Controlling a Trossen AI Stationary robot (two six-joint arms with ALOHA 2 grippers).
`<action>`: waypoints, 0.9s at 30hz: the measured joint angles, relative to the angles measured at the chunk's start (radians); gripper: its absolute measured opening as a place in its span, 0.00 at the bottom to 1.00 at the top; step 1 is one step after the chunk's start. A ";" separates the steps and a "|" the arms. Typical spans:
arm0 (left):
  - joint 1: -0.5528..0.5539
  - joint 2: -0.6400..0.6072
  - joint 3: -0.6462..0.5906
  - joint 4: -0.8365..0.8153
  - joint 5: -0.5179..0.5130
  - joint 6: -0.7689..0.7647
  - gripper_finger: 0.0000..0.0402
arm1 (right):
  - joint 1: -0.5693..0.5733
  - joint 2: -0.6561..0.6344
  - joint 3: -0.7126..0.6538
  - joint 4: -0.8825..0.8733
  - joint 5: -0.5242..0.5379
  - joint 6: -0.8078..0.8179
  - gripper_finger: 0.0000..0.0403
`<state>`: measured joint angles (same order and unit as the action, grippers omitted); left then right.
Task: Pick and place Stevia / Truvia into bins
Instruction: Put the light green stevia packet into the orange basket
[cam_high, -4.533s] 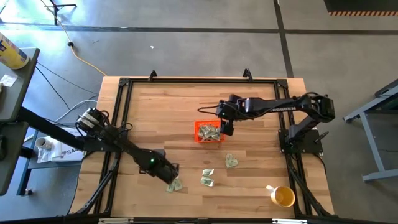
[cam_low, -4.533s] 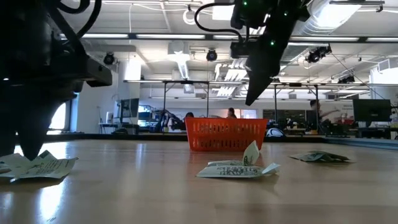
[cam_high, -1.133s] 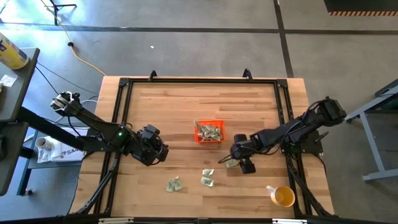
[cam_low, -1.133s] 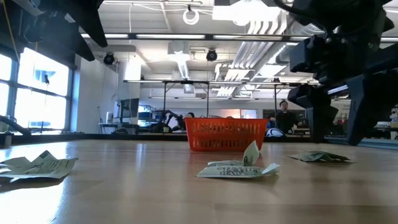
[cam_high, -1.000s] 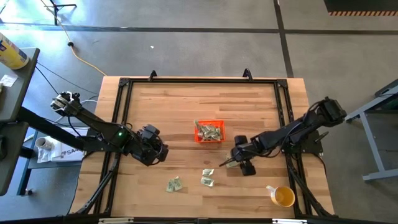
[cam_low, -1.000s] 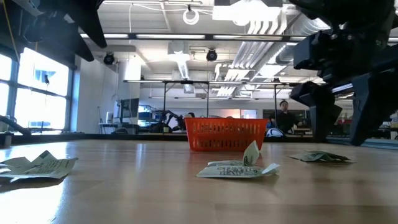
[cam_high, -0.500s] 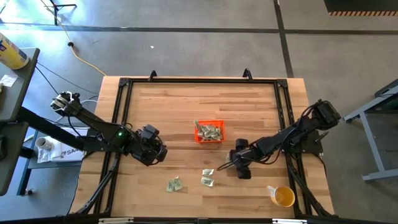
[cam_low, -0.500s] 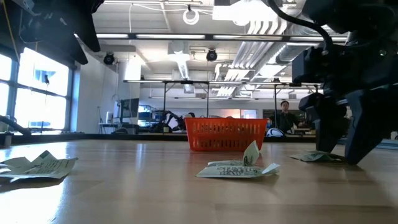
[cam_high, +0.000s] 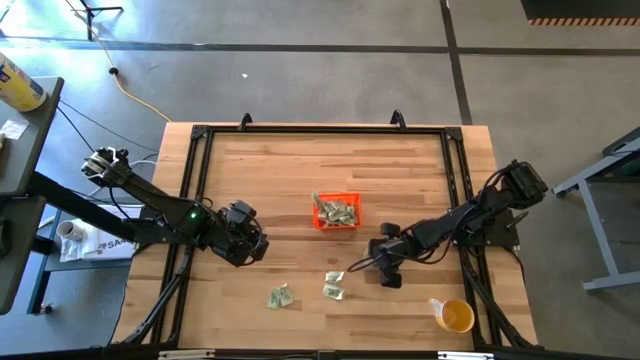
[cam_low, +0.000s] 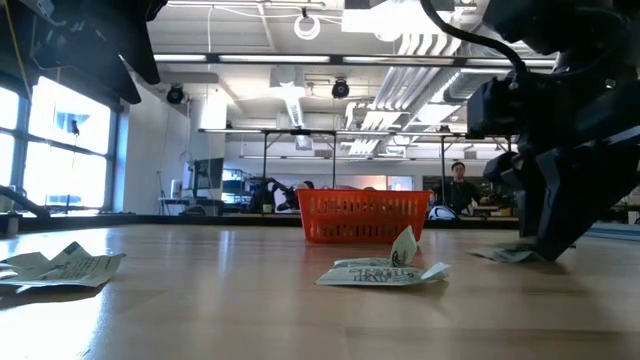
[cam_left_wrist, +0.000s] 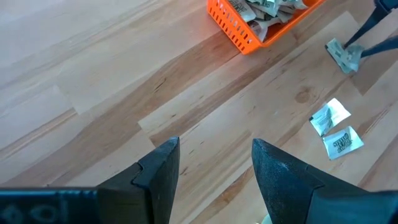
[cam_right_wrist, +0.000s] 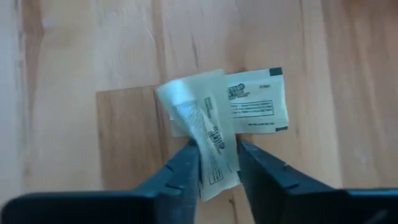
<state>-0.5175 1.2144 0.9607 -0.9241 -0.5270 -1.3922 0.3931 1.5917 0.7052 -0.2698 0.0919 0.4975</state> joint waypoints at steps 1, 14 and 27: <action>0.000 0.000 0.000 0.000 0.000 0.000 0.58 | 0.000 0.000 0.000 0.001 -0.018 0.007 0.24; 0.000 0.000 0.000 0.001 0.000 0.029 0.58 | -0.020 -0.079 0.129 -0.249 0.080 0.073 0.02; 0.000 0.000 0.000 0.005 0.000 0.034 0.58 | -0.329 -0.096 0.270 -0.098 0.075 -0.136 0.01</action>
<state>-0.5175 1.2148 0.9607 -0.9188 -0.5272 -1.3580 0.0645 1.4953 0.9748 -0.3683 0.1669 0.3611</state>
